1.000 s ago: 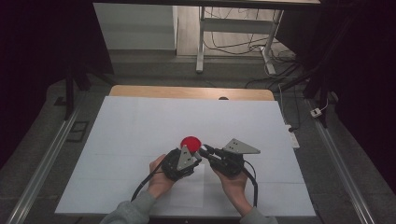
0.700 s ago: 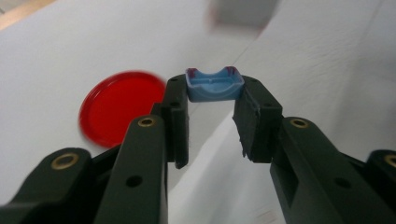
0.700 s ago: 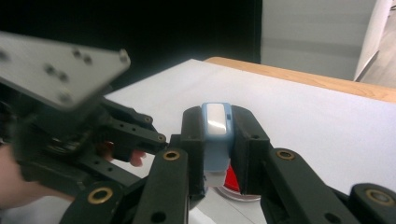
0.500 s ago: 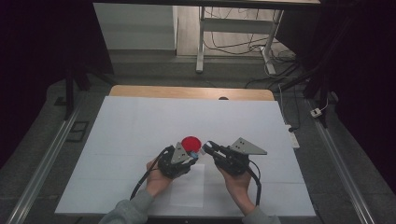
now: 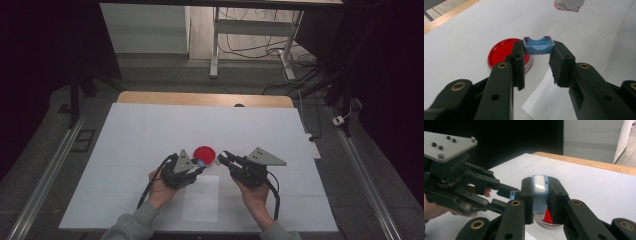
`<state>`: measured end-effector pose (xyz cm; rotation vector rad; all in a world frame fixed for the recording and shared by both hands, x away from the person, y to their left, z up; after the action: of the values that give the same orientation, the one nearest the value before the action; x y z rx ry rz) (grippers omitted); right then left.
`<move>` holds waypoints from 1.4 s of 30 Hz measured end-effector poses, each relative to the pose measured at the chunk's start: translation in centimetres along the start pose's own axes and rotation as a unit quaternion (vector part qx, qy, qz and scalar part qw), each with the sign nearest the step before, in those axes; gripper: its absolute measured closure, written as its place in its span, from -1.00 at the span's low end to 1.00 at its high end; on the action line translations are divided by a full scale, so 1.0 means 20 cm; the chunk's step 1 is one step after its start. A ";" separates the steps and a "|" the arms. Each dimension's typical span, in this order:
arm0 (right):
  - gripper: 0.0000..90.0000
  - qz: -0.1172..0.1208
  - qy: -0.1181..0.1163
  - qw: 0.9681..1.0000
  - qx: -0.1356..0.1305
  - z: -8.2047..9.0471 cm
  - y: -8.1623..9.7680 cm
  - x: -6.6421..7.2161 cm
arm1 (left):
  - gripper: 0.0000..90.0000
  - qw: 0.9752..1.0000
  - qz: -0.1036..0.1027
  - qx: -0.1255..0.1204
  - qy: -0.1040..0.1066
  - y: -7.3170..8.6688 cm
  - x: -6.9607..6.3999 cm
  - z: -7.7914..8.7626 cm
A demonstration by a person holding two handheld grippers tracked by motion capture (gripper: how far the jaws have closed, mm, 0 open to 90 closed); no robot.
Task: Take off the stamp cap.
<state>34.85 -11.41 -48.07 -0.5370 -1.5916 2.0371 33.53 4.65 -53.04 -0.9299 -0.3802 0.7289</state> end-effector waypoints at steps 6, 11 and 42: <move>0.68 -0.003 0.001 1.000 -0.001 0.00 0.00 -0.01 | 0.47 1.000 0.008 -0.002 -0.003 0.02 0.05 0.06; 0.68 -0.003 0.000 1.000 -0.001 0.01 0.00 -0.01 | 0.47 1.000 0.019 -0.004 -0.005 0.05 0.08 0.11; 0.67 -0.004 0.007 1.000 -0.002 0.03 0.00 -0.06 | 0.46 0.995 0.097 -0.013 -0.032 0.34 0.22 0.46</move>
<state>35.45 -12.63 -47.91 -0.5436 -1.5874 2.0196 28.57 15.87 -53.69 -0.9787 -0.3588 0.9358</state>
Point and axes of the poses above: each handheld gripper's, and its own axes: z roughly backward along the jaws, y roughly out of its underside, x roughly to its left, the point moved 7 cm from there along -z, roughly forward along the jaws, and after that the axes turned 8 degrees about z, right-handed, at the moved point
